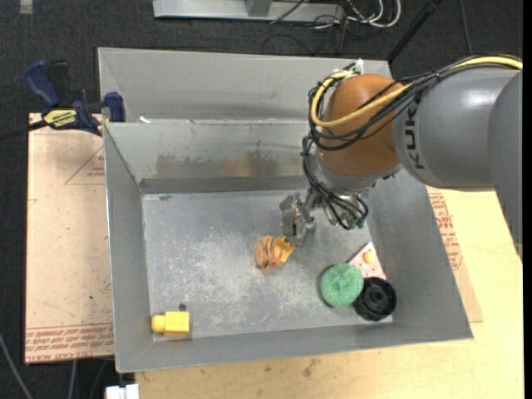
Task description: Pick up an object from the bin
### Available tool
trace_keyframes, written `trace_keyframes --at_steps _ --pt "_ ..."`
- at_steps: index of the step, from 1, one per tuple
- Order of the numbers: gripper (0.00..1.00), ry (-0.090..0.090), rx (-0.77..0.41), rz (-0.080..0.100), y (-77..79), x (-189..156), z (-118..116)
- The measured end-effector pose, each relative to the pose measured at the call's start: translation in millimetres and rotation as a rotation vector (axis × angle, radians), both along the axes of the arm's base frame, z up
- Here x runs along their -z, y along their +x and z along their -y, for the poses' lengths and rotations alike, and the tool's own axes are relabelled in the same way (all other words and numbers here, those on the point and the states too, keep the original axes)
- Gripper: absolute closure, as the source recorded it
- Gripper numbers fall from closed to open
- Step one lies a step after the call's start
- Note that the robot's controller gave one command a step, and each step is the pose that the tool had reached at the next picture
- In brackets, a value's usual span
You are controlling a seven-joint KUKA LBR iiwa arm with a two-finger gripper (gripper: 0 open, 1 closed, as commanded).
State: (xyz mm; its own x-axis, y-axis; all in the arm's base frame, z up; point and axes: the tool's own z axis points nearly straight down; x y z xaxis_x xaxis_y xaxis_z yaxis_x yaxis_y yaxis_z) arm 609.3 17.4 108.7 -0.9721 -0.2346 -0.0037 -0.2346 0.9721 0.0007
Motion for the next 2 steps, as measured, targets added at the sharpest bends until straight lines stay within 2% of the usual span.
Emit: trace_keyframes --at_steps 1,2 --pt "1.00 0.000 0.000 0.000 0.0 0 0" --pt "1.00 0.000 -0.023 -0.009 -4.5 -43 0"
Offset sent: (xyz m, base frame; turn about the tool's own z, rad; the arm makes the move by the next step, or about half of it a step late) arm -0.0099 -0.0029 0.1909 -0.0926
